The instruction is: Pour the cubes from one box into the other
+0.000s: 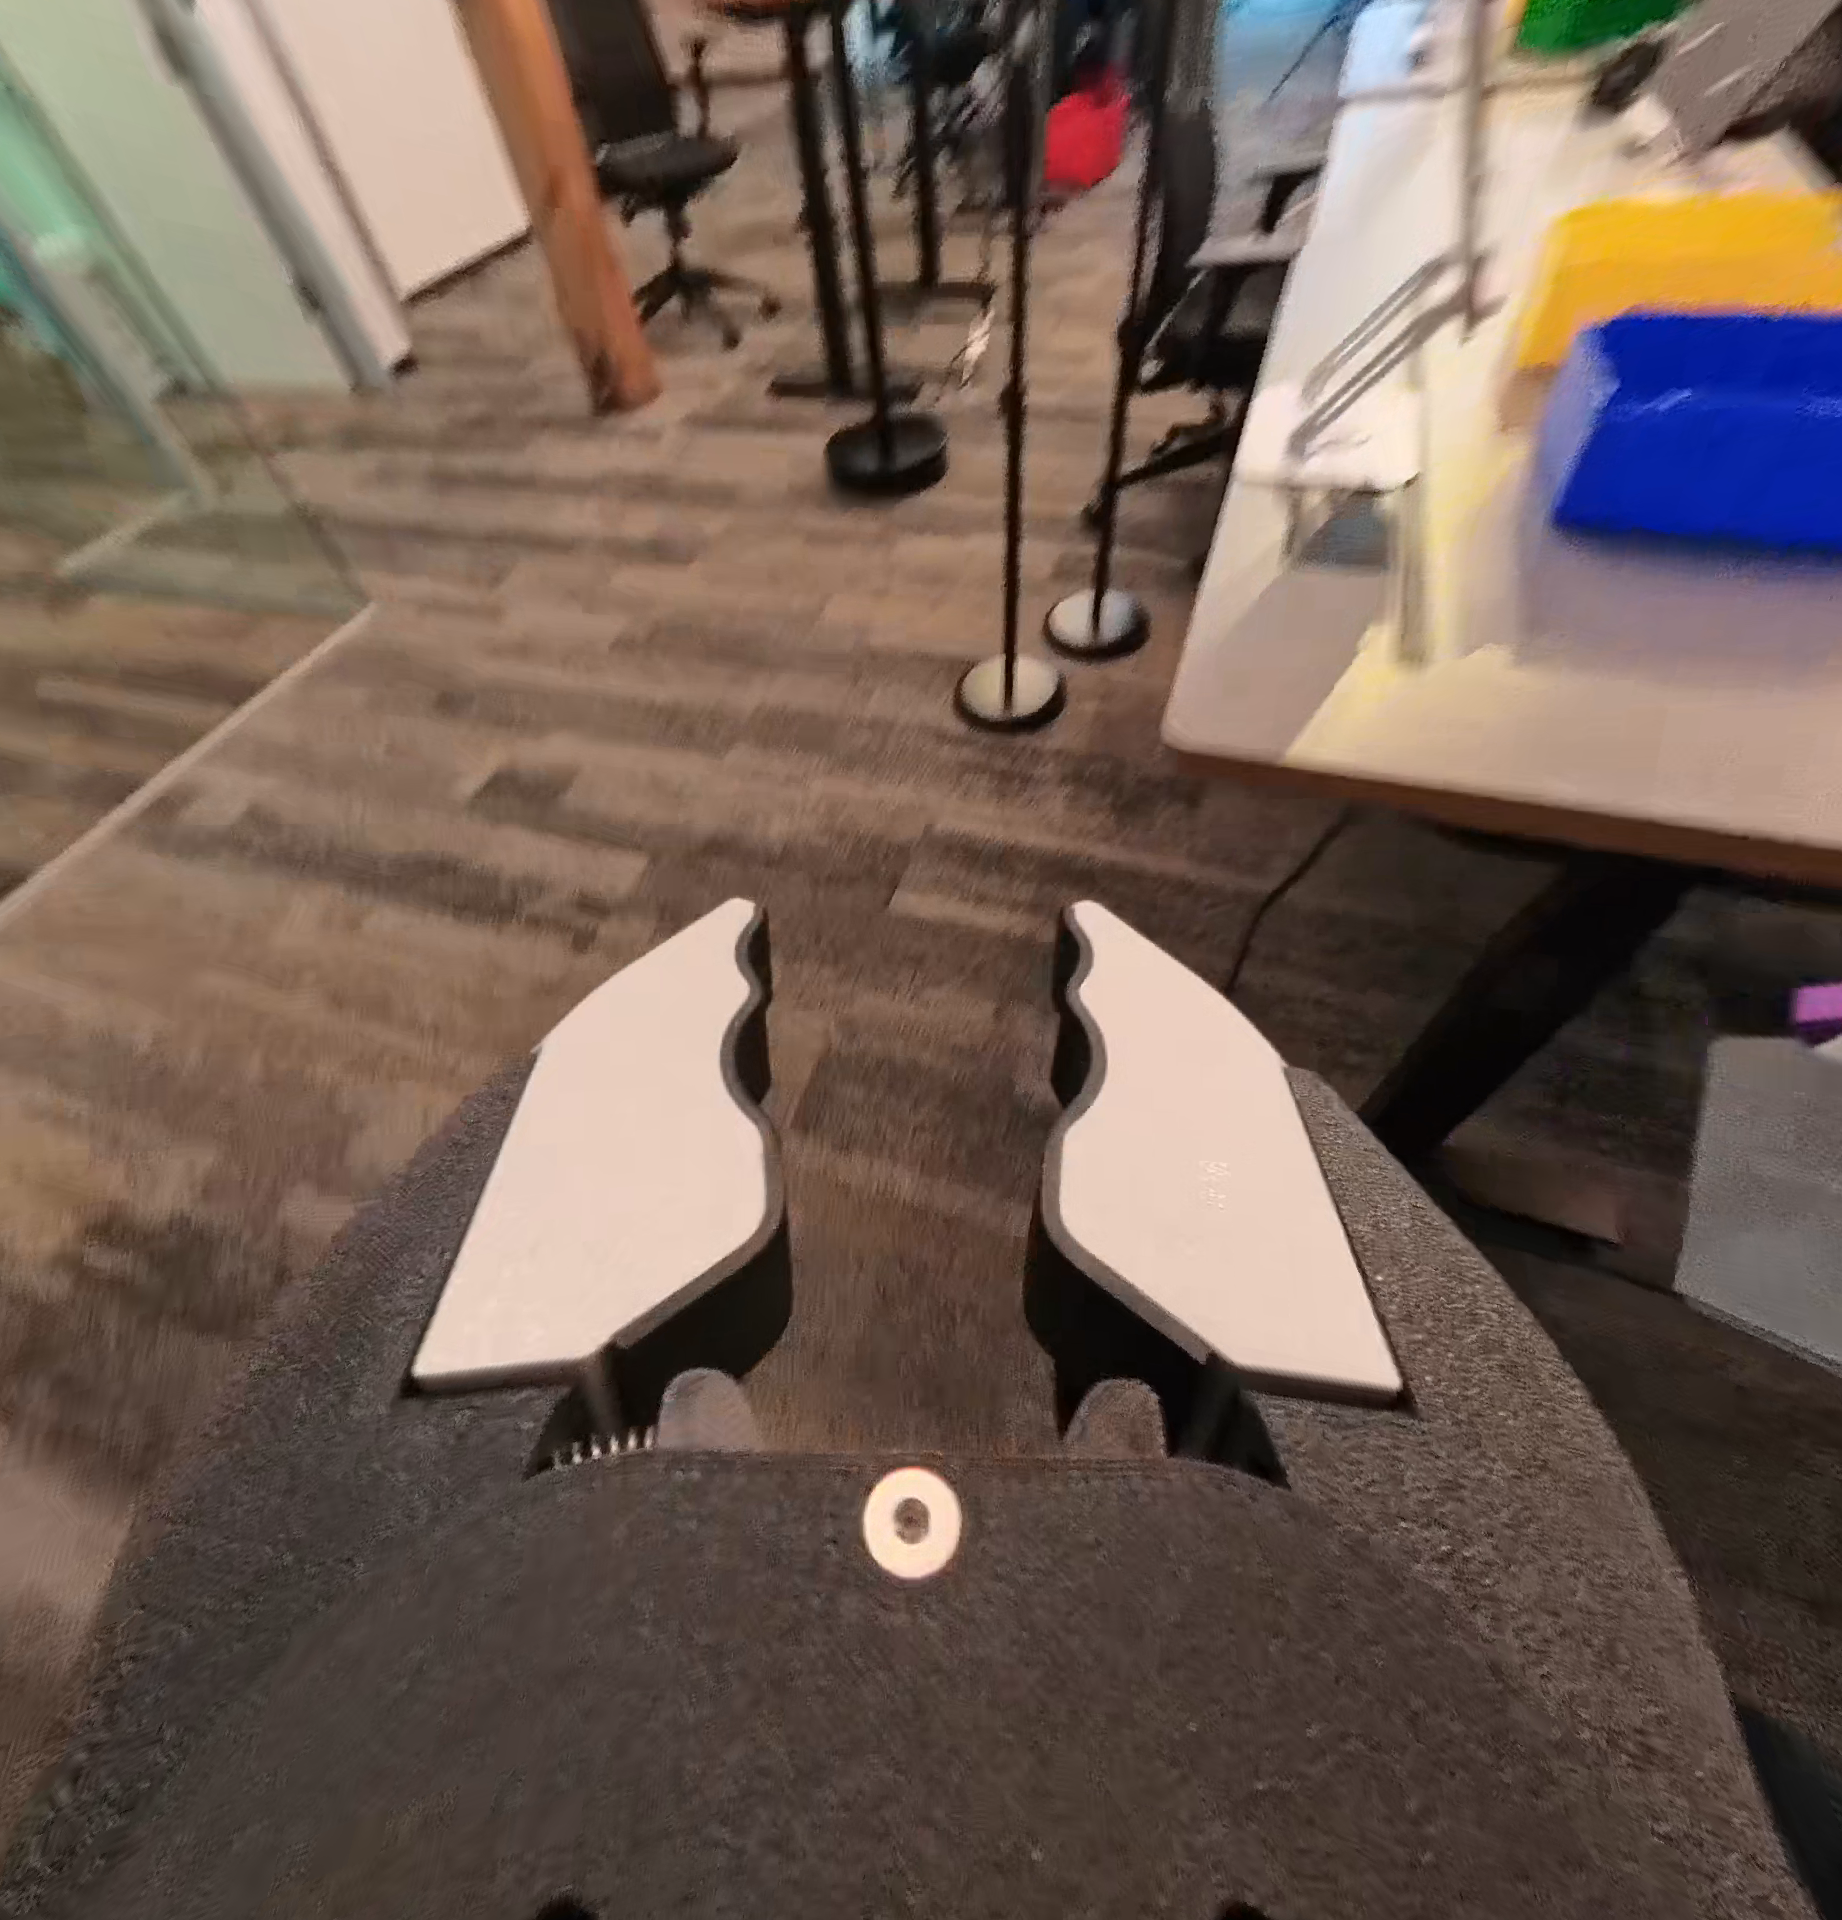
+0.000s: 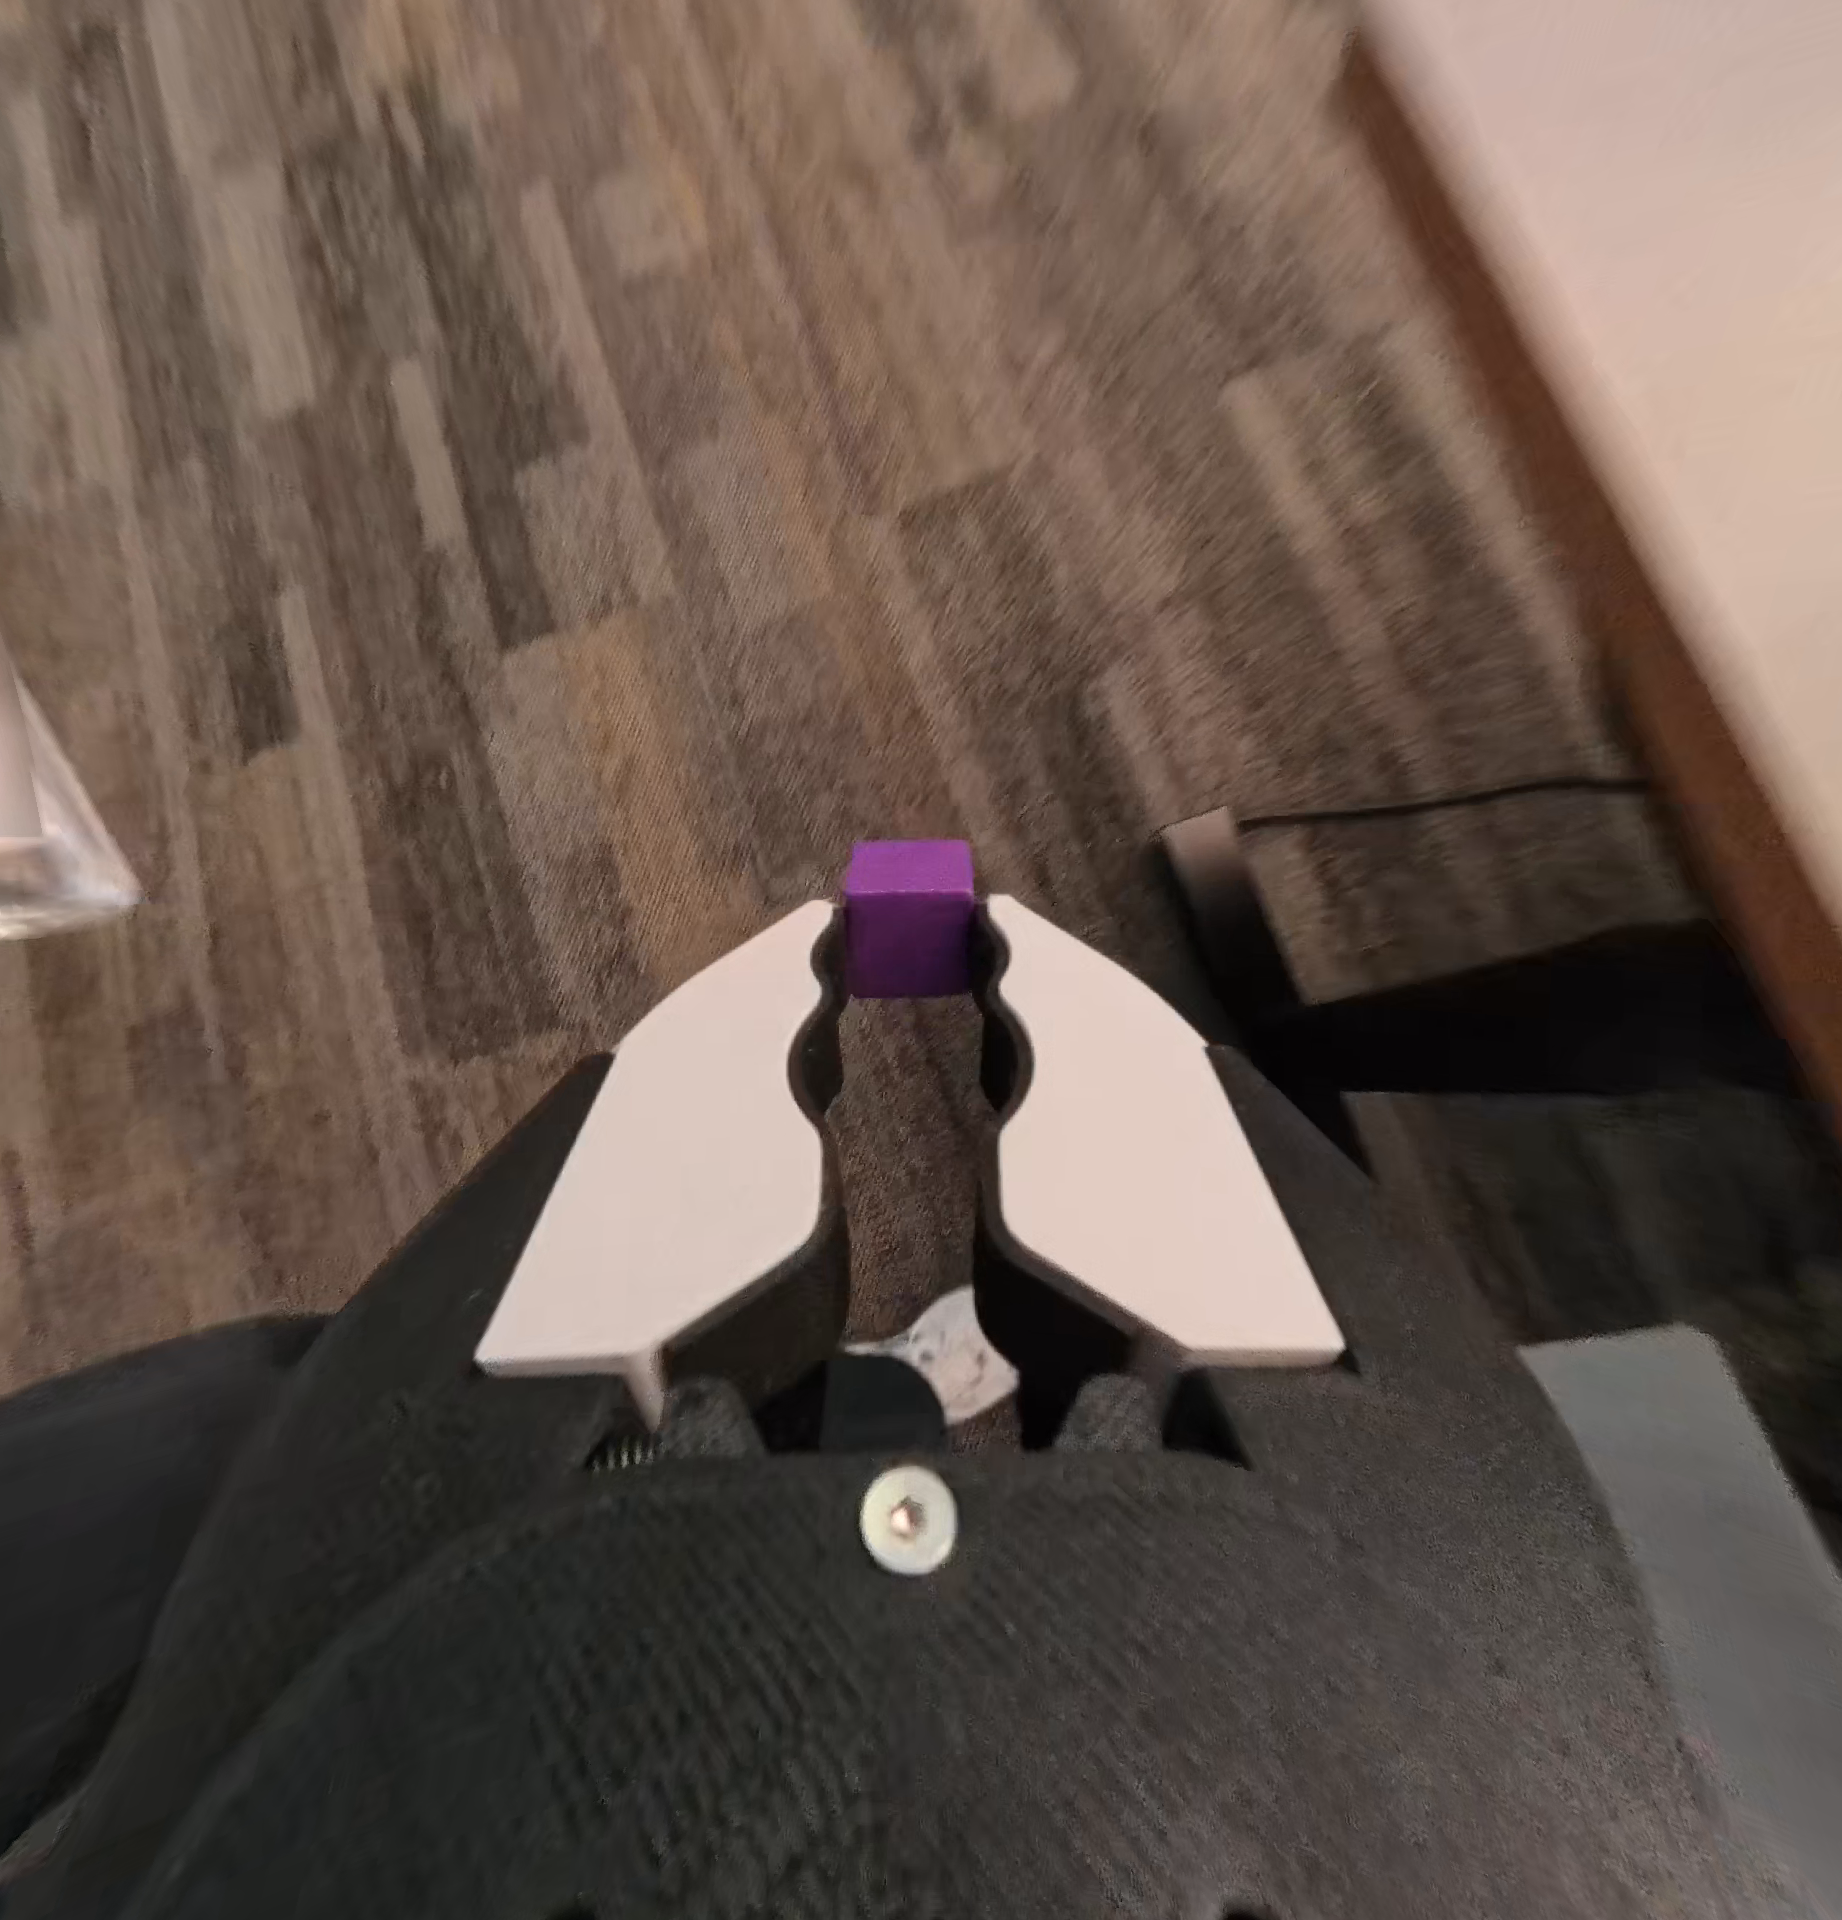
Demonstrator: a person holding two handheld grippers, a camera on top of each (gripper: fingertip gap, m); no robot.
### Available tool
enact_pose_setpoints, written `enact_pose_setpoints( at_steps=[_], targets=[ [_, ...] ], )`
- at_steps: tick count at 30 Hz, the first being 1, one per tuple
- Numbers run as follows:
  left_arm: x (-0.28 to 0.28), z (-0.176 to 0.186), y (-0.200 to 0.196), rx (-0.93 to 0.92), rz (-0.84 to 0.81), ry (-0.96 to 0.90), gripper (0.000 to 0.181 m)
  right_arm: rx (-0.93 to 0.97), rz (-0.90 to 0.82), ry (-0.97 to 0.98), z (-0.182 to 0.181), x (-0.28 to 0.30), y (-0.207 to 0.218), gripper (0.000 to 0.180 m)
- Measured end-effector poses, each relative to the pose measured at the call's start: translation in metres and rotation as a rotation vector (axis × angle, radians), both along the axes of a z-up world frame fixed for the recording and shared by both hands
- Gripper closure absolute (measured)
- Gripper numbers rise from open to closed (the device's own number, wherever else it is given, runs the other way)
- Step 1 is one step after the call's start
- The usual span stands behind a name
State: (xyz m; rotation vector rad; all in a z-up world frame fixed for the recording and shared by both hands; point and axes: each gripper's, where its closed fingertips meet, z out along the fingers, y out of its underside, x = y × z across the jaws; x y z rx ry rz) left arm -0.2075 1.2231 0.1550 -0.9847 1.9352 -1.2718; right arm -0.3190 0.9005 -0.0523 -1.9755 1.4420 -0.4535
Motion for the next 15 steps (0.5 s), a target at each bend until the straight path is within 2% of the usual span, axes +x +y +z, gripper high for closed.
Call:
enact_pose_setpoints(
  at_steps=[3,6,11,15],
  targets=[
    [-0.008,0.074,-0.038,-0.007,-0.113,-0.084,0.129,0.011,-0.128,-0.108,0.108,-0.048,-0.040,0.156],
    [-0.030,0.125,-0.086,-0.027,-0.222,-0.134,0.127,-0.031,-0.261,-0.216,0.202,-0.110,-0.088,0.156],
    [-0.077,0.170,-0.187,-0.086,-0.385,-0.150,0.126,-0.168,-0.448,-0.356,0.327,-0.225,-0.180,0.156],
    [-0.118,0.200,-0.278,-0.137,-0.478,-0.153,0.127,-0.223,-0.516,-0.488,0.416,-0.305,-0.250,0.156]
  ],
)
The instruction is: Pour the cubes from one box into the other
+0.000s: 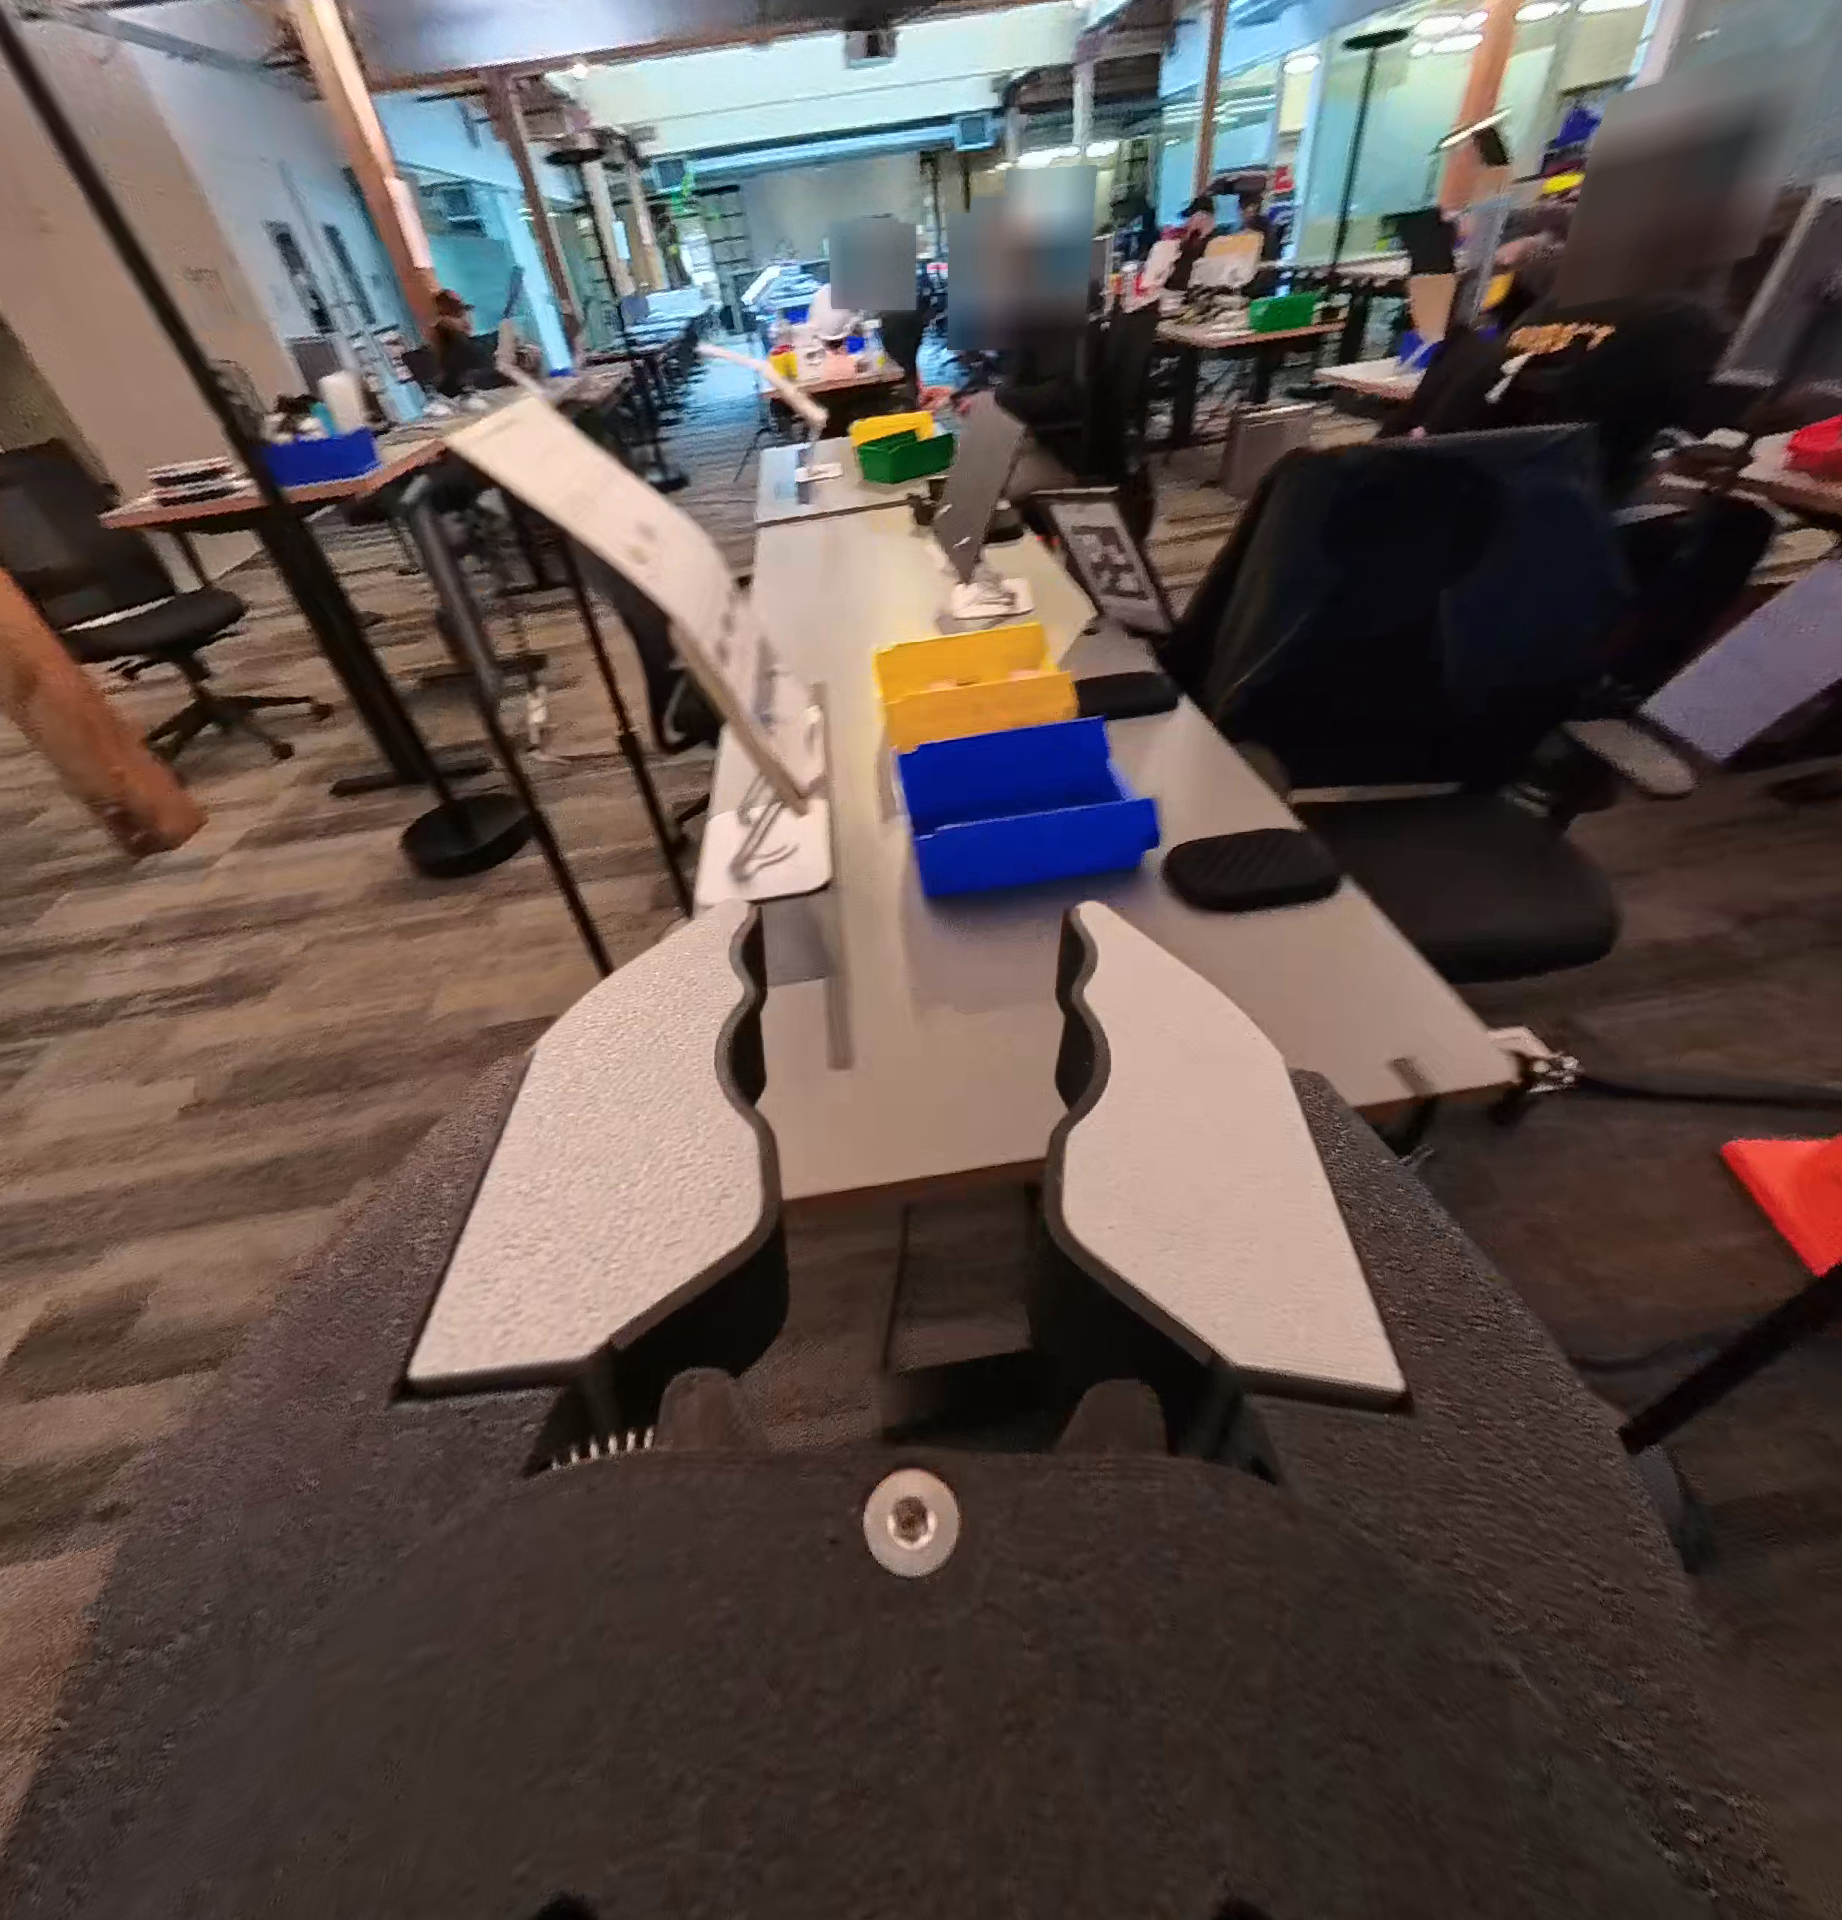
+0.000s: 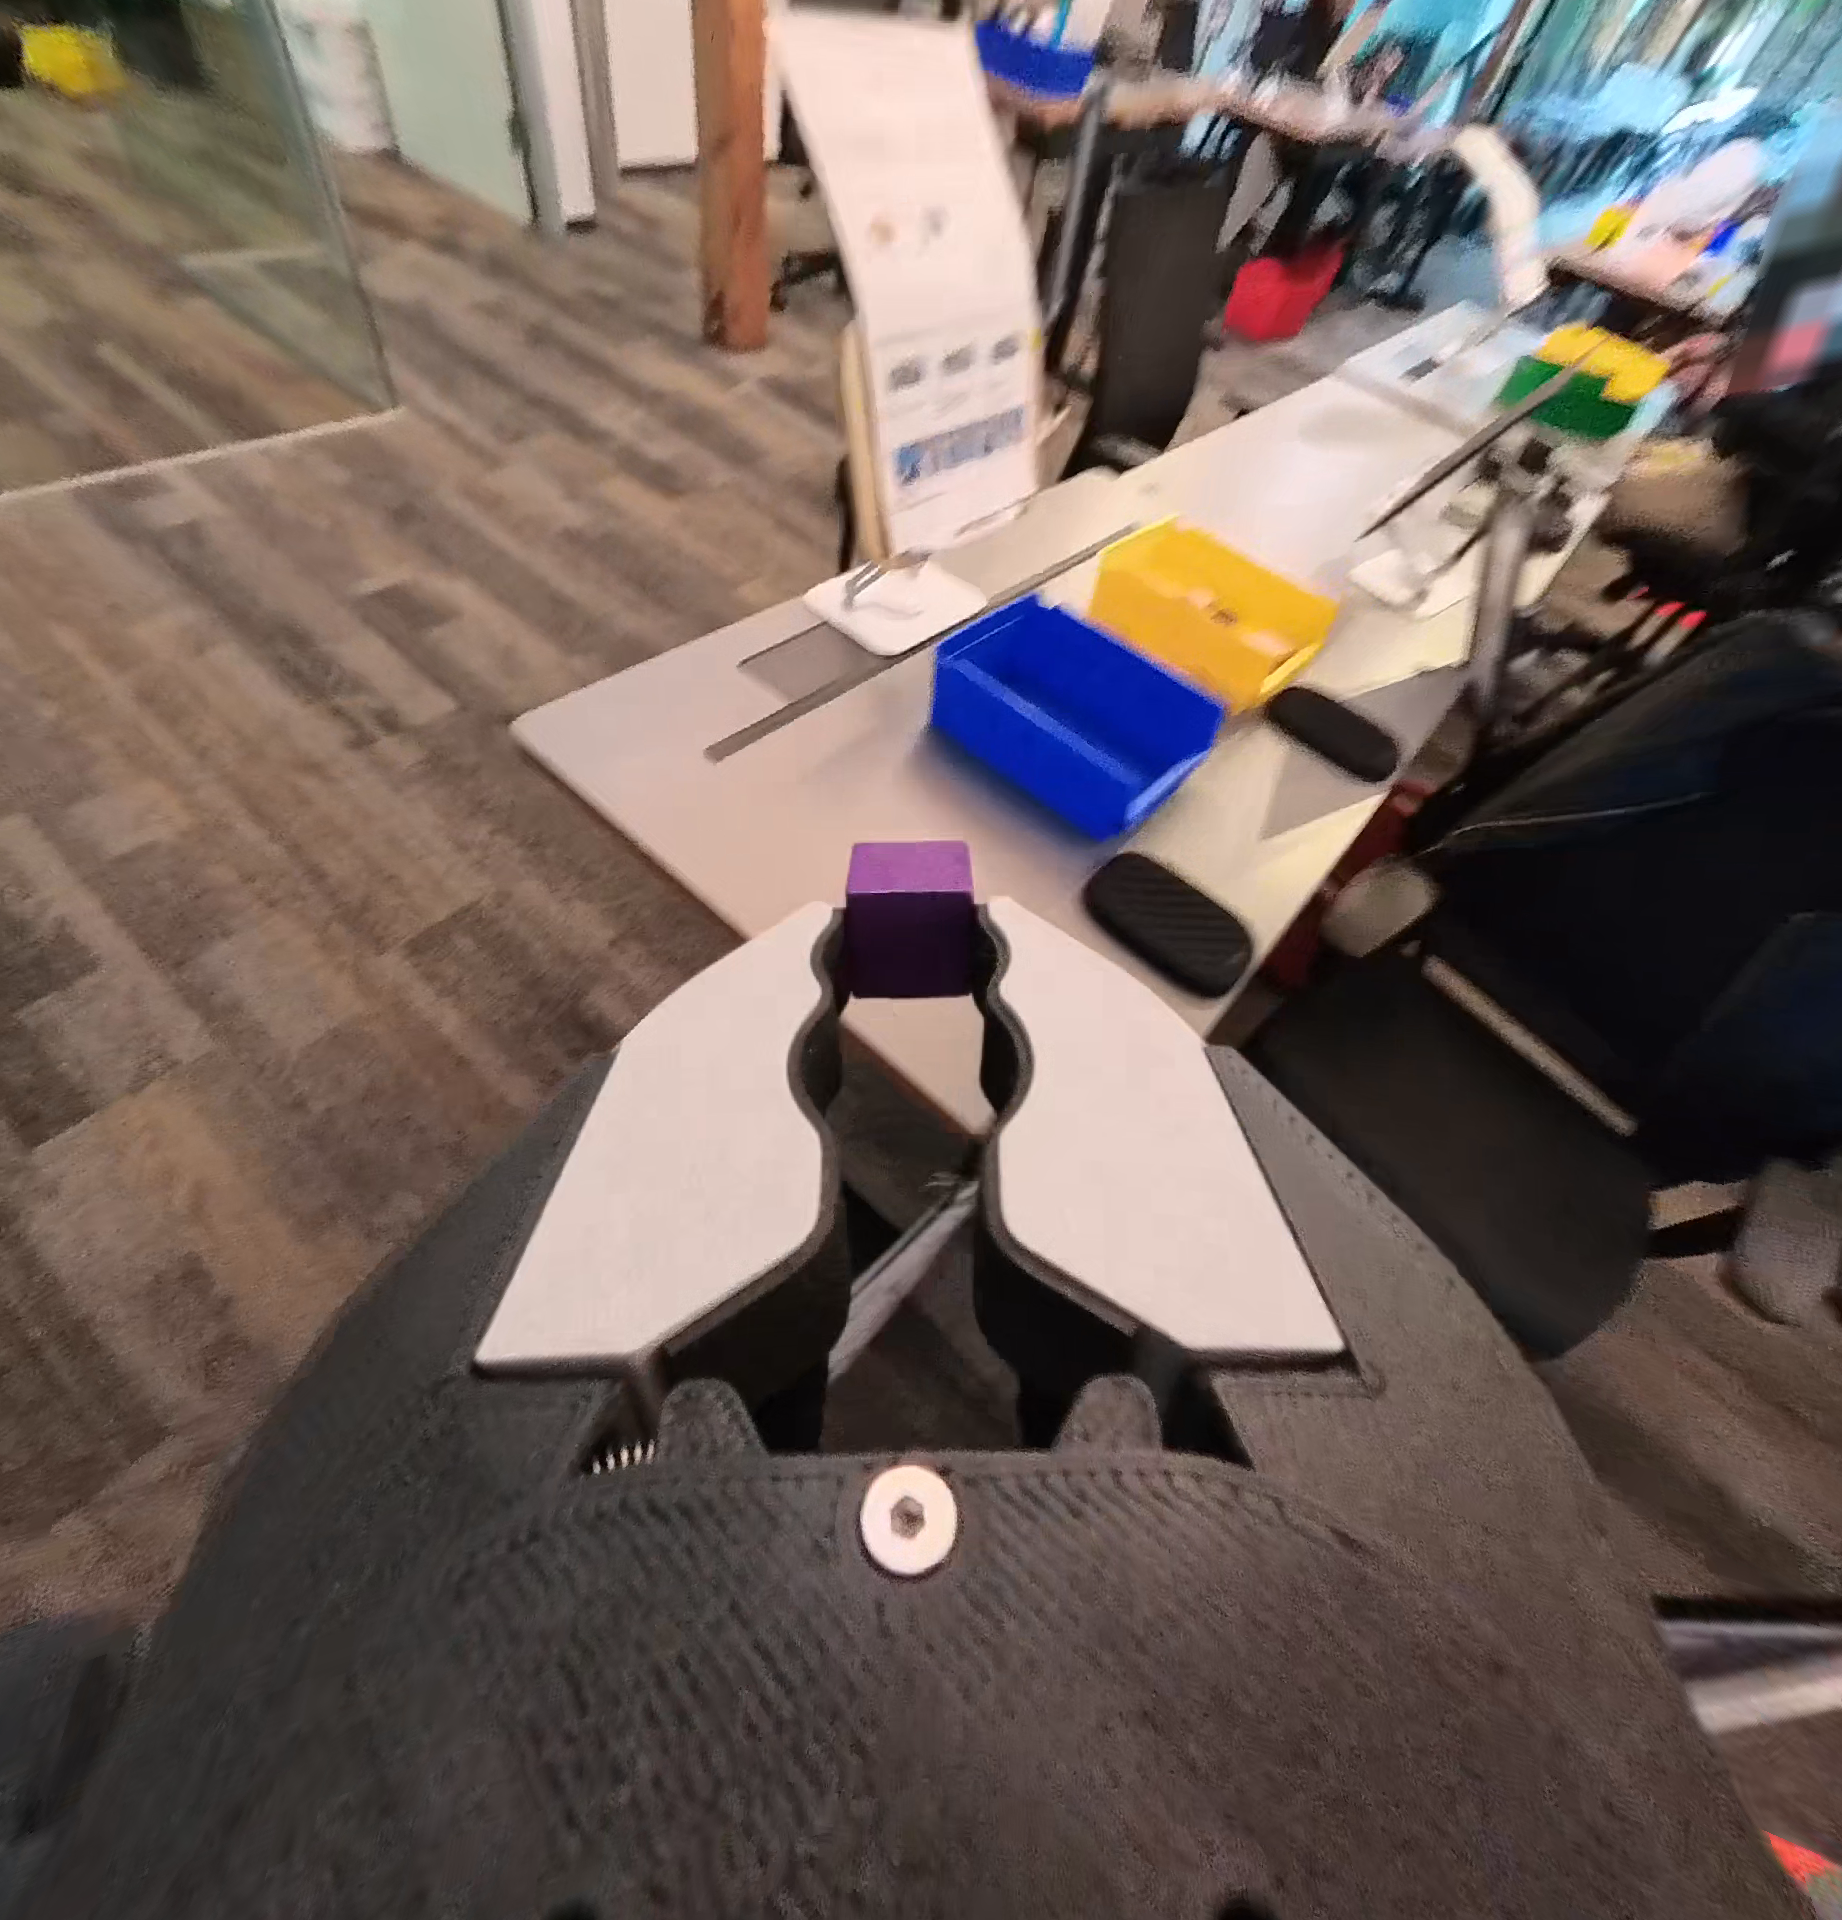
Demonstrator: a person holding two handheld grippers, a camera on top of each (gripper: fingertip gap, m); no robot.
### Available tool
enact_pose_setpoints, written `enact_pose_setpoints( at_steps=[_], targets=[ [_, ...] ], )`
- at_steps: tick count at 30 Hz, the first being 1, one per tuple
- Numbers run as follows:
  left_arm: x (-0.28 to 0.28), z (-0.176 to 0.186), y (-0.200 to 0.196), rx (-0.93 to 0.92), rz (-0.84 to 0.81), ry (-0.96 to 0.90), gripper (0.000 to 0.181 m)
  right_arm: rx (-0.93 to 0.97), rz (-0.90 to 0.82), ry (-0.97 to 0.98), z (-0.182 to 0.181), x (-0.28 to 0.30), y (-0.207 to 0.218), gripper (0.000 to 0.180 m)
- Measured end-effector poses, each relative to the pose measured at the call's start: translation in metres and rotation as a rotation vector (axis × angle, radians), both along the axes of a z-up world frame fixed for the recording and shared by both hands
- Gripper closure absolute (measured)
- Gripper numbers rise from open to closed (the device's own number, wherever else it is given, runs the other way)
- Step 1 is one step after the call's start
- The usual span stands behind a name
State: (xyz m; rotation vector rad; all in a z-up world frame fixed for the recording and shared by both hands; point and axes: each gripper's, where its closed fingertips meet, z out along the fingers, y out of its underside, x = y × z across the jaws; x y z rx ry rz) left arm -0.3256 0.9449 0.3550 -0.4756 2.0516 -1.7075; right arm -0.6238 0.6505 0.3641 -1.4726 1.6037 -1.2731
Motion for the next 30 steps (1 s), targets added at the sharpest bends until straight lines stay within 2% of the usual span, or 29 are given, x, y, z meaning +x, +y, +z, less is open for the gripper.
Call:
enact_pose_setpoints(
  at_steps=[5,10,14,21,26,30],
  targets=[
    [-0.044,0.035,-0.100,-0.006,-0.009,-0.009,0.124,-0.103,0.025,-0.110,0.093,-0.071,-0.097,0.156],
    [-0.080,0.068,-0.189,0.006,-0.017,0.029,0.119,-0.154,0.073,-0.175,0.149,-0.107,-0.205,0.156],
    [-0.096,0.086,-0.255,0.063,-0.036,-0.024,0.116,-0.199,0.076,-0.143,0.147,-0.117,-0.292,0.156],
    [-0.130,0.098,-0.389,0.051,-0.106,-0.034,0.115,-0.168,0.174,-0.137,0.139,-0.113,-0.404,0.156],
    [-0.155,0.129,-0.485,-0.019,-0.038,-0.070,0.116,-0.207,0.382,-0.161,0.146,-0.086,-0.483,0.156],
    [-0.178,0.145,-0.547,-0.111,0.054,0.023,0.114,-0.223,0.600,-0.182,0.151,-0.077,-0.541,0.156]
  ],
)
